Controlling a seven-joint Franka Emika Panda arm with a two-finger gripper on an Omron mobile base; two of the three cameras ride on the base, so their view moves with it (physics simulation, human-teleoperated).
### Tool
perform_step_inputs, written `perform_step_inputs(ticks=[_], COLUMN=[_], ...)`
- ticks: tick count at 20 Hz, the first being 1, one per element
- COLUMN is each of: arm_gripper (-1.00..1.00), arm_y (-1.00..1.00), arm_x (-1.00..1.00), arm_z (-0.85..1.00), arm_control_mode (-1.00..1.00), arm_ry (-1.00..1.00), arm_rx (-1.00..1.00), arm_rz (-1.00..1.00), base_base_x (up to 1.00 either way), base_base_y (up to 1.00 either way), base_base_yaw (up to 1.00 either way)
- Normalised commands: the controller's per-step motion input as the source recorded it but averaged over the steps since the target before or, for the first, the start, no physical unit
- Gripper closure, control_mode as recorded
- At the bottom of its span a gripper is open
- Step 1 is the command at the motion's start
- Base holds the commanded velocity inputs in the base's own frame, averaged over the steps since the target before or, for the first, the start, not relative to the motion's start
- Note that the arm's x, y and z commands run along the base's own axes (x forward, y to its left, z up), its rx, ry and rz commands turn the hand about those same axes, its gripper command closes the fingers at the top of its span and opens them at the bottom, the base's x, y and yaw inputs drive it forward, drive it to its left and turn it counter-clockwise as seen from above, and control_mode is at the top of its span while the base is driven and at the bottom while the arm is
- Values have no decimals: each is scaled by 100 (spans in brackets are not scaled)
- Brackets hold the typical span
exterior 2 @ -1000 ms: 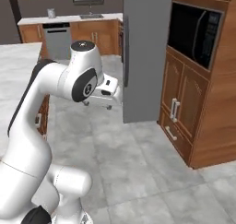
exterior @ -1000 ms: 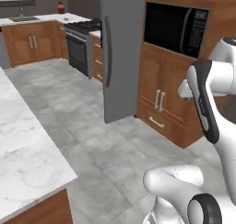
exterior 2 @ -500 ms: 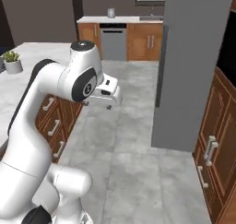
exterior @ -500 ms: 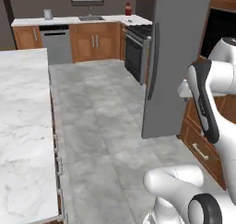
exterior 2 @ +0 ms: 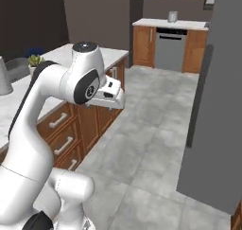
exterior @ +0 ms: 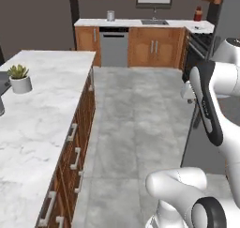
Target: Place the cold items (onion and peach) from the fridge in one tupperware on the dining counter. Place the warm items (hot dog and kebab skewer) in the stove area in another tupperware.
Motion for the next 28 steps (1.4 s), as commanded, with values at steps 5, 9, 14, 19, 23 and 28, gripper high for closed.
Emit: perform_step_inputs(ticks=[5, 9, 14, 19, 23, 28], arm_gripper=[-100, -100, -100, -100, -100, -100], arm_y=[0, 0, 0, 0, 0, 0], arm_x=[0, 0, 0, 0, 0, 0], arm_z=[0, 0, 0, 0, 0, 0], arm_control_mode=[100, 100, 100, 100, 100, 100], arm_ry=[0, 0, 0, 0, 0, 0], arm_rx=[0, 0, 0, 0, 0, 0], arm_rz=[0, 0, 0, 0, 0, 0], base_base_x=[100, 100, 97, 78, 46, 50], base_base_y=[-36, 7, 21, 38, 40, 48], base_base_yaw=[34, -20, -54, -63, -56, -53])
